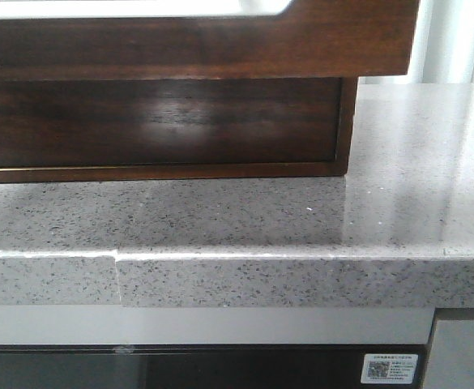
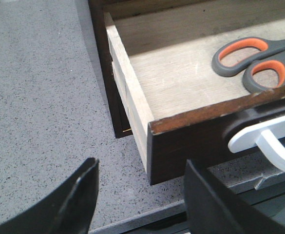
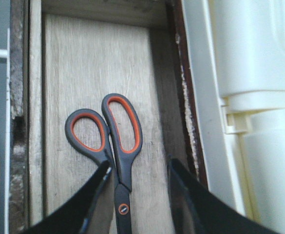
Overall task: Put scissors in drawer with both arms
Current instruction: 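Withdraw the right gripper up and away from the drawer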
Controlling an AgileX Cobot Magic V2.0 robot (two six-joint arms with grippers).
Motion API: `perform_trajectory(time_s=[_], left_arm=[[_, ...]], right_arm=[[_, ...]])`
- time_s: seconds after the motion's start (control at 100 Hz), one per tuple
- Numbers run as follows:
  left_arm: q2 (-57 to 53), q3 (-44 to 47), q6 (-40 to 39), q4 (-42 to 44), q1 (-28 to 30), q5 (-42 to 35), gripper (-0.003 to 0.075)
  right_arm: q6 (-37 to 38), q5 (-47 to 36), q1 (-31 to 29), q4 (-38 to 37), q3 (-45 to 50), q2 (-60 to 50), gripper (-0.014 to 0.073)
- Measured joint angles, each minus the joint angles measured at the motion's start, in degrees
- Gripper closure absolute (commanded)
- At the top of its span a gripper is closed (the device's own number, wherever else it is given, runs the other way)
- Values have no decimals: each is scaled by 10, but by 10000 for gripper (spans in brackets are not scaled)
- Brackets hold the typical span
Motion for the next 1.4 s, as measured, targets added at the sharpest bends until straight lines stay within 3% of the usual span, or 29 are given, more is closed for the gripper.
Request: perform_trajectory(time_s=[0.14, 0.3, 0.45, 0.59, 0.79, 1.01, 1.23, 1.4], left_arm=[[0, 2, 0, 0, 0, 0, 353], [0, 5, 0, 0, 0, 0, 353], [0, 5, 0, 0, 0, 0, 353], [0, 5, 0, 0, 0, 0, 353], [0, 5, 0, 0, 0, 0, 353], [0, 5, 0, -1, 0, 0, 353], [0, 5, 0, -1, 0, 0, 359], [0, 5, 0, -1, 0, 0, 519]], right_arm=[[76, 4, 0, -22, -4, -48, 348], [223, 4, -28, -54, 30, -116, 348], [312, -4, -100, -59, 155, -198, 348], [363, -74, -178, -59, 311, -288, 348], [416, -220, -262, -59, 530, -415, 351], [454, -324, -289, -59, 705, -521, 351], [459, -346, -290, -59, 741, -546, 369], [460, -348, -290, -59, 742, -546, 556]])
